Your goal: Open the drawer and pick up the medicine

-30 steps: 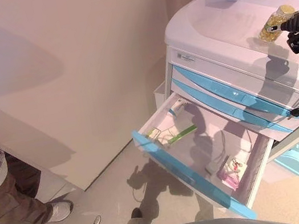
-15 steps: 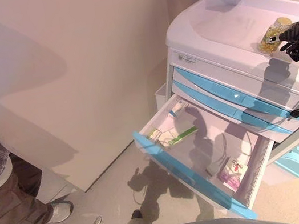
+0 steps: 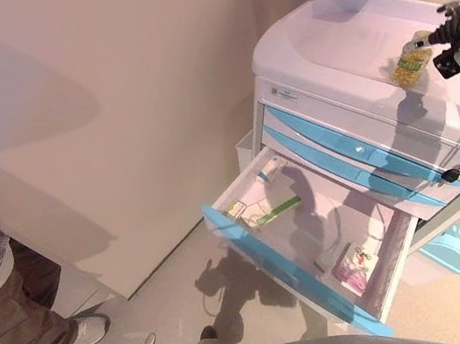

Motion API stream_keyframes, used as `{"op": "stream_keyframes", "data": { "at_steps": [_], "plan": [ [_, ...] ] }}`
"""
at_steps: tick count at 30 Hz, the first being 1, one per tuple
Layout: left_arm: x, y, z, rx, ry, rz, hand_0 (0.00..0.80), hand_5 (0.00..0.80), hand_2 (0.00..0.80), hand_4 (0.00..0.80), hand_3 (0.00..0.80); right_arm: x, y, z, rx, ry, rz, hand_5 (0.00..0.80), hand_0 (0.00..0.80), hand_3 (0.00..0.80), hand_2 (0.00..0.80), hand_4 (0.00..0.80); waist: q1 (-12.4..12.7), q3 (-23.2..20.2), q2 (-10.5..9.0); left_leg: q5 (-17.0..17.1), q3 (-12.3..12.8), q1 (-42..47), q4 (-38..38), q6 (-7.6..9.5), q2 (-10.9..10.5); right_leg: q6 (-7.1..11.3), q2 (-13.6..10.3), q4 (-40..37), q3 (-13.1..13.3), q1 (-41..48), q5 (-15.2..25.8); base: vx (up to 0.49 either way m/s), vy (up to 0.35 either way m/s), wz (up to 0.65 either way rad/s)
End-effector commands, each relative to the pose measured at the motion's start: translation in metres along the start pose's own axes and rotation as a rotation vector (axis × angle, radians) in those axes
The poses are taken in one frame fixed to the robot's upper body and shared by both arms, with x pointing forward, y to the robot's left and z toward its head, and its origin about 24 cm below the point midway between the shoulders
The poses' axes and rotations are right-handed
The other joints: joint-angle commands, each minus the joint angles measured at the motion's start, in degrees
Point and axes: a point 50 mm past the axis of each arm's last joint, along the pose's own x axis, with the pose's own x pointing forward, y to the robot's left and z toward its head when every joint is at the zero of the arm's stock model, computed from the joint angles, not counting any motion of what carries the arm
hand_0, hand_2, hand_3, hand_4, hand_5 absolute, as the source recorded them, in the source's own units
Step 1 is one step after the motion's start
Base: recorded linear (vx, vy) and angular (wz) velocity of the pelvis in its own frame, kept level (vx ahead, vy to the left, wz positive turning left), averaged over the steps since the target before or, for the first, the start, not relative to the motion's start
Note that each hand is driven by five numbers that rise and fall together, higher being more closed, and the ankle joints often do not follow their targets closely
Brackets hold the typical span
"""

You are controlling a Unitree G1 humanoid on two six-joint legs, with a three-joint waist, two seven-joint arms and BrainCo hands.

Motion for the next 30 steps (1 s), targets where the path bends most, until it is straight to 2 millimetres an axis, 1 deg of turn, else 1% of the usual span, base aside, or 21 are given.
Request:
{"op": "stream_keyframes", "data": {
  "at_steps": [1, 4, 7, 8, 9, 10, 12, 14, 15, 17, 18, 19, 22, 24, 26, 29, 30],
  "plan": [
    [0.002, -0.007, 0.015, 0.038, -0.040, -0.037, 0.000, 0.000, 0.000, 0.000, 0.000, -0.011, -0.067, 0.053, 0.030, -0.195, -0.251, 0.000, 0.000, 0.000, 0.000, 0.000, 1.4, -0.9, 0.24, -7.0, -0.9, 2.4, 3.7, 1.75, 1.2, -2.43, -0.3, 1.8, -1.0, -4.7, 4.8, 0.000, 0.000, 0.00],
    [0.001, -0.007, 0.014, 0.036, -0.045, -0.046, 0.000, 0.000, 0.000, 0.000, 0.000, -0.018, -0.076, 0.067, 0.065, -0.265, -0.303, 0.000, 0.000, 0.000, 0.000, 0.000, 1.1, -1.0, 0.22, -7.1, -0.6, 2.4, 3.9, 1.78, 1.2, -2.40, -0.2, 1.8, -0.7, -4.8, 4.8, -0.004, -0.001, -0.05],
    [0.000, -0.009, 0.015, 0.067, -0.057, -0.083, 0.000, 0.000, 0.000, 0.000, 0.000, -0.037, -0.088, 0.097, 0.104, -0.427, -0.382, 0.000, 0.000, 0.000, 0.000, 0.000, 0.4, -1.2, 0.24, -7.3, 0.0, 2.6, 4.0, 1.85, 1.2, -2.29, -0.1, 1.6, -0.2, -4.9, 4.9, -0.004, -0.004, -0.03],
    [0.000, -0.010, 0.016, 0.086, -0.064, -0.102, 0.000, 0.000, 0.000, 0.000, 0.000, -0.046, -0.091, 0.108, 0.116, -0.502, -0.400, 0.000, 0.000, 0.000, 0.000, 0.000, 0.1, -1.4, 0.28, -7.4, 0.2, 2.6, 4.0, 1.88, 1.2, -2.26, 0.0, 1.6, 0.0, -4.9, 4.9, -0.009, -0.011, -0.09],
    [0.000, -0.011, 0.016, 0.099, -0.070, -0.112, 0.000, 0.000, 0.000, 0.000, 0.000, -0.054, -0.091, 0.115, 0.120, -0.551, -0.404, 0.000, 0.000, 0.000, 0.000, 0.000, -0.1, -1.4, 0.34, -7.5, 0.4, 2.6, 4.0, 1.92, 1.2, -2.22, 0.0, 1.6, 0.2, -5.1, 4.9, -0.020, -0.013, -0.15],
    [0.000, -0.015, 0.016, 0.133, -0.079, -0.134, 0.000, 0.000, 0.000, 0.000, 0.000, -0.069, -0.090, 0.128, 0.132, -0.644, -0.403, 0.000, 0.000, 0.000, 0.000, 0.000, -0.7, -1.5, 0.54, -7.5, 0.7, 2.6, 3.9, 1.97, 1.2, -2.12, 0.0, 1.6, 0.5, -5.3, 4.9, -0.029, -0.011, -0.18],
    [0.000, -0.019, 0.016, 0.212, -0.079, -0.163, 0.000, 0.000, 0.000, 0.000, 0.000, -0.092, -0.083, 0.140, 0.147, -0.791, -0.369, 0.000, 0.000, 0.000, 0.000, 0.000, -1.6, -1.8, 0.74, -7.5, 1.3, 2.5, 3.9, 1.93, 1.3, -1.98, 0.1, 1.7, 1.1, -5.7, 4.9, -0.039, -0.007, -0.17],
    [0.000, -0.022, 0.018, 0.402, -0.076, -0.172, 0.000, 0.000, 0.000, 0.000, 0.000, -0.119, -0.065, 0.149, 0.170, -0.961, -0.252, 0.000, 0.000, 0.000, 0.000, 0.000, -3.0, -1.9, 1.12, -7.5, 2.0, 2.5, 3.7, 2.01, 1.4, -1.88, 0.3, 1.7, 1.9, -6.3, 4.8, -0.054, -0.002, -0.23],
    [0.000, -0.024, 0.022, 0.536, -0.083, -0.154, 0.000, 0.000, 0.000, 0.000, 0.000, -0.135, -0.053, 0.150, 0.174, -1.057, -0.139, 0.000, 0.000, 0.000, 0.000, 0.000, -3.7, -2.0, 1.31, -7.6, 2.4, 2.7, 3.6, 1.94, 1.5, -1.77, 0.4, 1.9, 2.5, -6.5, 4.6, -0.063, 0.001, -0.21],
    [0.002, -0.031, 0.029, 0.756, -0.086, -0.153, 0.000, 0.000, 0.000, 0.000, 0.000, -0.161, -0.031, 0.149, 0.168, -1.177, 0.027, 0.000, 0.000, 0.000, 0.000, 0.000, -5.1, -2.1, 1.70, -7.2, 3.2, 2.6, 3.1, 2.02, 1.6, -1.69, 0.5, 1.8, 3.5, -7.1, 4.8, -0.062, 0.011, -0.20],
    [0.004, -0.037, 0.033, 0.871, -0.089, -0.159, 0.000, 0.000, 0.000, 0.000, 0.000, -0.175, -0.016, 0.146, 0.163, -1.247, 0.150, 0.000, 0.000, 0.000, 0.000, 0.000, -6.0, -2.1, 2.08, -7.2, 3.8, 2.6, 3.1, 1.99, 1.7, -1.63, 0.6, 2.0, 4.1, -7.5, 4.7, -0.053, 0.019, -0.23],
    [0.005, -0.042, 0.037, 0.962, -0.099, -0.159, 0.000, 0.000, 0.000, 0.000, 0.000, -0.187, -0.004, 0.142, 0.152, -1.296, 0.232, 0.000, 0.000, 0.000, 0.000, 0.000, -6.8, -2.1, 2.38, -7.4, 4.2, 2.8, 3.0, 2.00, 1.9, -1.59, 0.7, 2.2, 4.7, -7.7, 4.5, -0.043, 0.020, -0.22],
    [0.009, -0.062, 0.048, 1.190, -0.125, -0.187, 0.000, 0.000, 0.000, 0.000, 0.000, -0.211, 0.031, 0.128, 0.156, -1.386, 0.469, 0.000, 0.000, 0.000, 0.000, 0.000, -8.8, -1.7, 3.24, -7.7, 5.6, 3.2, 3.2, 1.96, 2.1, -1.39, 0.8, 2.5, 6.3, -8.3, 4.4, -0.040, 0.031, -0.34],
    [0.011, -0.076, 0.053, 1.288, -0.138, -0.214, 0.000, 0.000, 0.000, 0.000, 0.000, -0.223, 0.052, 0.120, 0.184, -1.412, 0.605, 0.000, 0.000, 0.000, 0.000, 0.000, -9.9, -1.3, 3.85, -7.9, 6.5, 3.5, 3.4, 1.93, 2.2, -1.31, 0.9, 2.7, 7.1, -8.5, 4.4, -0.030, 0.042, -0.33],
    [0.013, -0.088, 0.056, 1.393, -0.149, -0.244, 0.000, 0.000, 0.000, 0.000, 0.000, -0.236, 0.066, 0.114, 0.221, -1.444, 0.713, 0.000, 0.000, 0.000, 0.000, 0.000, -10.8, -0.9, 4.28, -8.2, 7.2, 3.8, 3.7, 1.96, 2.3, -1.24, 0.9, 2.7, 7.7, -8.5, 4.3, -0.024, 0.027, -0.26],
    [0.014, -0.106, 0.056, 1.609, -0.175, -0.294, 0.000, 0.000, 0.000, 0.000, 0.000, -0.256, 0.081, 0.109, 0.307, -1.458, 0.934, 0.000, 0.000, 0.000, 0.000, 0.000, -12.1, -0.1, 4.62, -8.6, 8.2, 3.8, 4.3, 1.91, 2.3, -1.16, 1.0, 2.8, 8.7, -8.8, 4.4, -0.039, 0.017, -0.19],
    [0.015, -0.111, 0.057, 1.674, -0.191, -0.306, 0.000, 0.000, 0.000, 0.000, 0.000, -0.262, 0.088, 0.106, 0.348, -1.434, 1.047, 0.000, 0.000, 0.000, 0.000, 0.000, -12.7, 0.1, 4.68, -8.6, 8.7, 3.8, 4.5, 1.86, 2.4, -1.05, 1.1, 2.9, 9.1, -9.0, 4.4, -0.040, 0.014, -0.19]
  ]
}}
